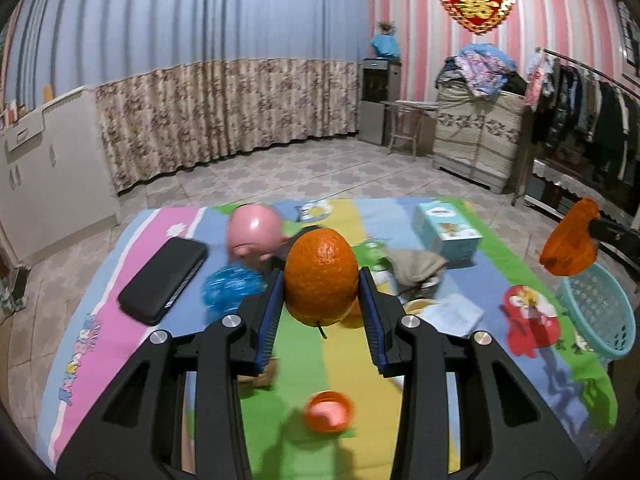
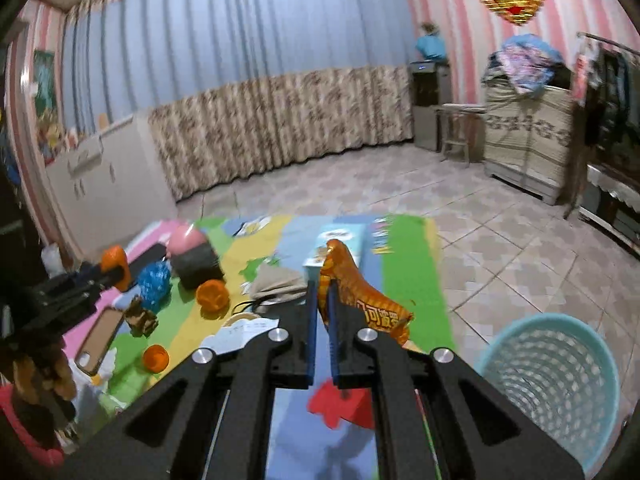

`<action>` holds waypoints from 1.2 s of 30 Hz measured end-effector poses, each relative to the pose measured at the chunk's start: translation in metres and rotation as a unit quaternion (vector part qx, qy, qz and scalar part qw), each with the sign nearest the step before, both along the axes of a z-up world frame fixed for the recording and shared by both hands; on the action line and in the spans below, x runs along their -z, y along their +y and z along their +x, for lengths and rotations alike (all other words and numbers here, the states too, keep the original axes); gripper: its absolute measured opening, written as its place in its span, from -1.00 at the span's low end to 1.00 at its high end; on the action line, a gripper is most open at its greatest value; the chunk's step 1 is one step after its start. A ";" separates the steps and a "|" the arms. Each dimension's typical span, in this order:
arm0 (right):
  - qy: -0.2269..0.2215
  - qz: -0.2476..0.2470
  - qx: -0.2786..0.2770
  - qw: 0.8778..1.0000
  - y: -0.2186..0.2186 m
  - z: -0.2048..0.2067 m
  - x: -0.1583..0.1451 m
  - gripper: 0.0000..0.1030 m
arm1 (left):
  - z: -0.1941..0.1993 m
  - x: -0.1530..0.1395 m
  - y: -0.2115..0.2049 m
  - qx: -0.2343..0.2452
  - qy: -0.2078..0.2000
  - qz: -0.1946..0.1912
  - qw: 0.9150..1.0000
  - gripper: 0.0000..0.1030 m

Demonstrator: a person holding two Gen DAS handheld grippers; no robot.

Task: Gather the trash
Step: 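Carry the orange and chip bag over the basket and release both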

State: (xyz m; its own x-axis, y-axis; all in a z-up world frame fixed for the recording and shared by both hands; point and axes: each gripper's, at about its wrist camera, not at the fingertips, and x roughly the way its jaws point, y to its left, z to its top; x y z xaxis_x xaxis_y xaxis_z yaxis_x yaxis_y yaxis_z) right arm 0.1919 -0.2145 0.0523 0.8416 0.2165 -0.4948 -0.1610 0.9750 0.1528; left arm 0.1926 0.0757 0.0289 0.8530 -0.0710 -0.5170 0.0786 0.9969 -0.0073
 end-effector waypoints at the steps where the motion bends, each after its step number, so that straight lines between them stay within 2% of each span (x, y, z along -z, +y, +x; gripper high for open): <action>1: -0.003 0.003 0.009 1.000 -0.010 -0.006 -0.001 -0.90 | -0.001 -0.002 -0.009 0.006 -0.002 -0.001 1.000 -0.30; 9: -0.017 0.019 0.096 0.995 -0.090 -0.050 0.009 -0.90 | -0.006 -0.003 -0.085 0.057 -0.007 0.001 0.998 -0.30; 15: -0.003 0.040 0.148 0.988 -0.146 -0.059 0.037 -0.90 | -0.002 0.003 -0.138 0.089 0.001 -0.001 0.996 -0.30; 20: 0.018 0.046 0.169 0.984 -0.174 -0.054 0.059 -0.90 | 0.003 0.009 -0.180 0.112 0.002 0.001 0.994 -0.30; 26: 0.036 0.051 0.195 0.979 -0.200 -0.046 0.070 -0.90 | 0.005 0.018 -0.239 0.150 -0.003 0.008 0.989 -0.29; 29: 0.046 0.033 0.207 0.977 -0.206 -0.041 0.073 -0.90 | 0.003 0.026 -0.273 0.179 -0.001 0.011 0.984 -0.29; 36: 0.043 0.044 0.227 0.972 -0.228 -0.048 0.073 -0.90 | 0.001 0.046 -0.327 0.228 0.011 0.015 0.973 -0.29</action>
